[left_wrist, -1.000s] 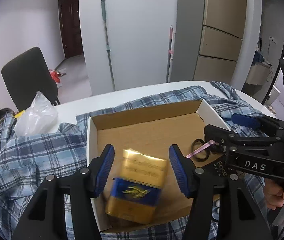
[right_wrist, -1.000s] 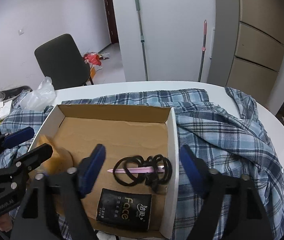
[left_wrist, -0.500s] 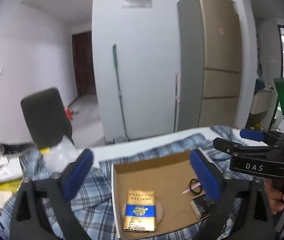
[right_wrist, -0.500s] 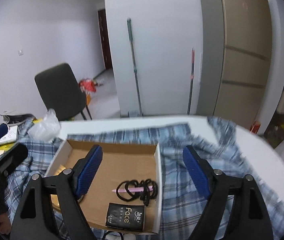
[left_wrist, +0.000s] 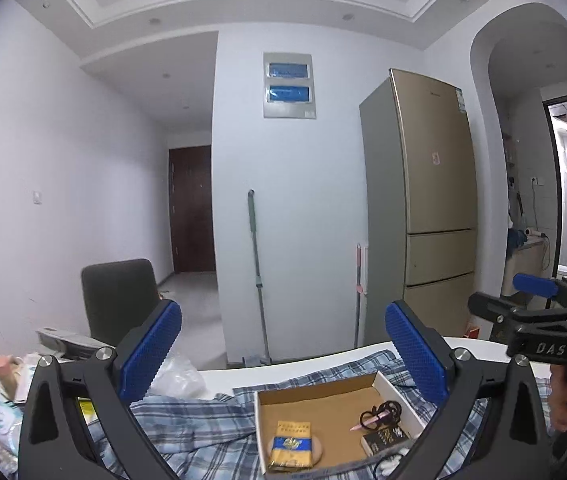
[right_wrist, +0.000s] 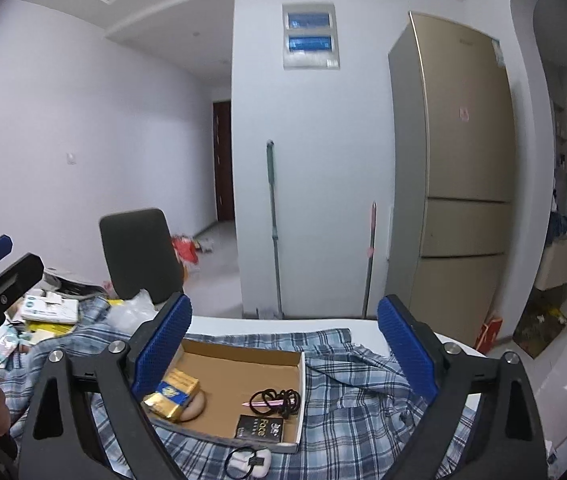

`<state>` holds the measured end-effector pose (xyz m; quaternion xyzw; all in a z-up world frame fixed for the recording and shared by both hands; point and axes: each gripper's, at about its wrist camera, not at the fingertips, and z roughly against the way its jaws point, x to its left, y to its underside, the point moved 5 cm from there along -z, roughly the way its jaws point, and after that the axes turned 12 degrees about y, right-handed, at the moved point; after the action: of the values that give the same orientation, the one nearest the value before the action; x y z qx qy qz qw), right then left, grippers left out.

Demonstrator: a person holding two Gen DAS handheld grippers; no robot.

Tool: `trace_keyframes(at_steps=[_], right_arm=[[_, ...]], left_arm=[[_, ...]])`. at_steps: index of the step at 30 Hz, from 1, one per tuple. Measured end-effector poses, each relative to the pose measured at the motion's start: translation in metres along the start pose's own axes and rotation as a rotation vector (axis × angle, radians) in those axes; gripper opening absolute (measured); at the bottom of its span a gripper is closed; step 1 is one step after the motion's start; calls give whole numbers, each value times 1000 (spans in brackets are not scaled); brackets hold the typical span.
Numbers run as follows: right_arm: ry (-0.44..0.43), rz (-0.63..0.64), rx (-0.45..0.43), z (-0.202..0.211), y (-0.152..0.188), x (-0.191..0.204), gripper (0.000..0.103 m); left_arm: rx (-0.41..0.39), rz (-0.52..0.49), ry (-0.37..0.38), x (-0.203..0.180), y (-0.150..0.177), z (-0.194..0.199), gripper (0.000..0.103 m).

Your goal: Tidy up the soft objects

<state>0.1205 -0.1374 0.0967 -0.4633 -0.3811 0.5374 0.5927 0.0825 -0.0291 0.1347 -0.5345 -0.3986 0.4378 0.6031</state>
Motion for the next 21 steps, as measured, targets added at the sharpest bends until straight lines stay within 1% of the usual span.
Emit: trace_keyframes(at_steps=[4,7,9,10,13,17,21], right_arm=[[-30,-15,-17,23,15,-1,95],[-42,-19,-4,32,31,-3,95],[-36,-15,6,36,43,-5,95],[-31,-13,13,37,48,-6,95],[-21,-3,33,41,64,-6,95],[-7,-2,55,42,83,-6,95],[-5,2,77,42,98,-6,95]], left_arm=[[-11,-10,-44,-4,13,39,103],[23,-7,-32,-5,32,59,103],[46,32,-14,-3,46,69,103],[54,61,-19,0,54,76,103],[71,89,-24,-1,71,89,103],[88,59,-56,-2,87,92,103],[132,72,-51,3,105,81,103]])
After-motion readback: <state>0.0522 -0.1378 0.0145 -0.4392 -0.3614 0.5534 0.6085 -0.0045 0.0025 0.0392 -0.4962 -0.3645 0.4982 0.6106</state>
